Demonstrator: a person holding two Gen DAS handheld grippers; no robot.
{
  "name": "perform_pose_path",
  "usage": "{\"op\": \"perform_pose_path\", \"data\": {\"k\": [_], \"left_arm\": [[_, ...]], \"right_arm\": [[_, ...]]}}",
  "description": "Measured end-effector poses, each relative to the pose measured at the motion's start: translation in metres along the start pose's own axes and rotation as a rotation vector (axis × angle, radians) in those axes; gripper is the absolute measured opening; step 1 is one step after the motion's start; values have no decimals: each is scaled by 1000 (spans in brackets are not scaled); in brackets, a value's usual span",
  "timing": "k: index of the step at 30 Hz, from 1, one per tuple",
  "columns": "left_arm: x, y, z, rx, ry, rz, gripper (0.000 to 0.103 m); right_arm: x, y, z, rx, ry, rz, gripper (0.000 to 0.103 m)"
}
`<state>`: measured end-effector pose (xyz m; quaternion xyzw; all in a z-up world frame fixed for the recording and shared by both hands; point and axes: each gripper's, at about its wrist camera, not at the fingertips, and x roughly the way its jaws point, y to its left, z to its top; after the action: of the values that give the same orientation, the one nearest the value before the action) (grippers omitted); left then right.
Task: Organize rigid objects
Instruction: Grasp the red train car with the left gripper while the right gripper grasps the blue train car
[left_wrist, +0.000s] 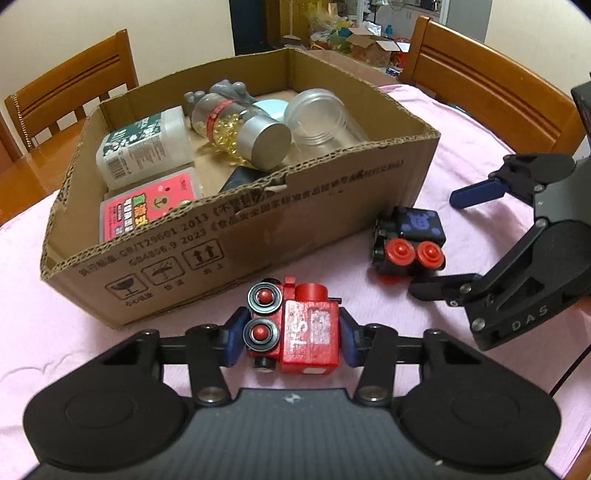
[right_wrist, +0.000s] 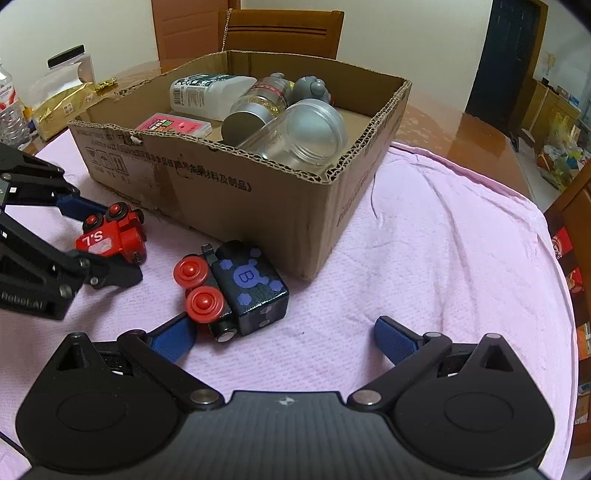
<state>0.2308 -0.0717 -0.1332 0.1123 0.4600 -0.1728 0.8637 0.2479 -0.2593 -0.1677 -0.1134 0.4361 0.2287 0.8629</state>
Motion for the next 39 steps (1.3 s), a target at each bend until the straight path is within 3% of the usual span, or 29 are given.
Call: {"op": "perform_pose_path", "data": {"k": [4,8,18,21,26,30,34,39], "left_arm": [[-8,11,-11,-69,11,52,49],[-16,28,-23,-143,22,78,49],[-21,36,-30,-154,17,87,49],[-20,36,-30,-156,13,88,49],[-19,37,-28,-154,13,88,49],[-18,37,-26,-156,15,92,51],[-17,37,-24,-153,18,94,49],[-17,37,-20,-146,35,90,49]], "right_arm": [[0,2,1,4,11,-3,103],[2,14,7,-54,33,47,103],[0,51,12,-187,72,175,103],[-1,55,12,-177,70,160,100],[5,48,23,-107,36,102,84],[6,45,28,-121,30,85,74],[6,45,33,-127,32,81,58],[3,47,31,-148,43,56,55]]}}
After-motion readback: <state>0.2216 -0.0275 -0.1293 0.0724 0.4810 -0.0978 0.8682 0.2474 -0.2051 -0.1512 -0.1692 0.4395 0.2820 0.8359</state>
